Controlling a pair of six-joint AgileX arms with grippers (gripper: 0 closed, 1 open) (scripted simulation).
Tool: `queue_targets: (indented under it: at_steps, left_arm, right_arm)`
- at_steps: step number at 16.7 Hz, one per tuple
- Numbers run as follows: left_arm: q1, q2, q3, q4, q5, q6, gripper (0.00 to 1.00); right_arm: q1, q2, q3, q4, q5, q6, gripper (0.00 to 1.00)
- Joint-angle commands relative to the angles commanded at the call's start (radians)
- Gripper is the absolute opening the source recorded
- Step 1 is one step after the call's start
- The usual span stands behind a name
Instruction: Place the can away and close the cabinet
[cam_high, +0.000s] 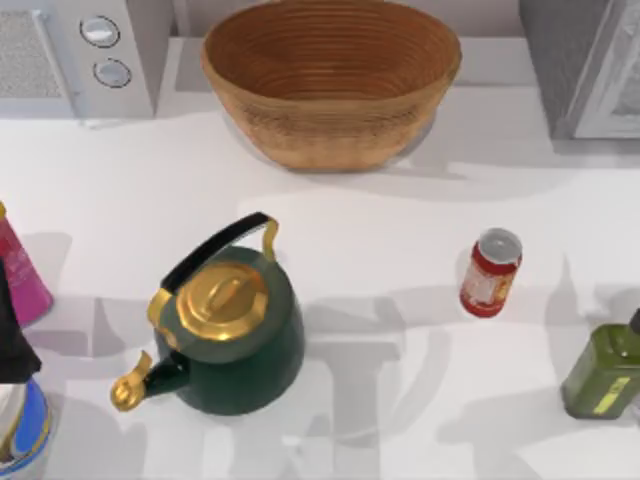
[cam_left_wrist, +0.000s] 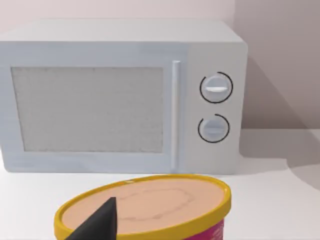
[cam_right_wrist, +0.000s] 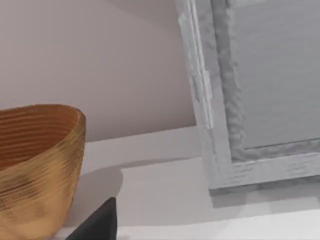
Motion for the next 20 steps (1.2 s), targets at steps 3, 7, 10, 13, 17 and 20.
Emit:
queue_targets:
  at_steps: [3,7,10,13,17,20]
  left_arm:
    - [0.0,0.0,0.0,0.0,0.0,0.0,1.0]
    - [0.0,0.0,0.0,0.0,0.0,0.0,1.0]
    - [0.0,0.0,0.0,0.0,0.0,0.0,1.0]
    - [0.0,0.0,0.0,0.0,0.0,0.0,1.0]
    - [0.0,0.0,0.0,0.0,0.0,0.0,1.0]
    - [0.0,0.0,0.0,0.0,0.0,0.0,1.0]
  right_arm:
    - [0.155,0.295,0.162,-0.009,0.105,0.115,1.0]
    - [0.322,0.734,0.339,-0.013,0.198,0.247,1.0]
    - [0.402,0.977,0.418,-0.021,0.232,0.313,1.0]
    - [0.424,1.128,0.426,-0.037,0.242,0.336,1.0]
    - [0.421,1.186,0.403,-0.054,0.244,0.339,1.0]
    - [0.42,1.183,0.404,-0.053,0.243,0.338,1.0]
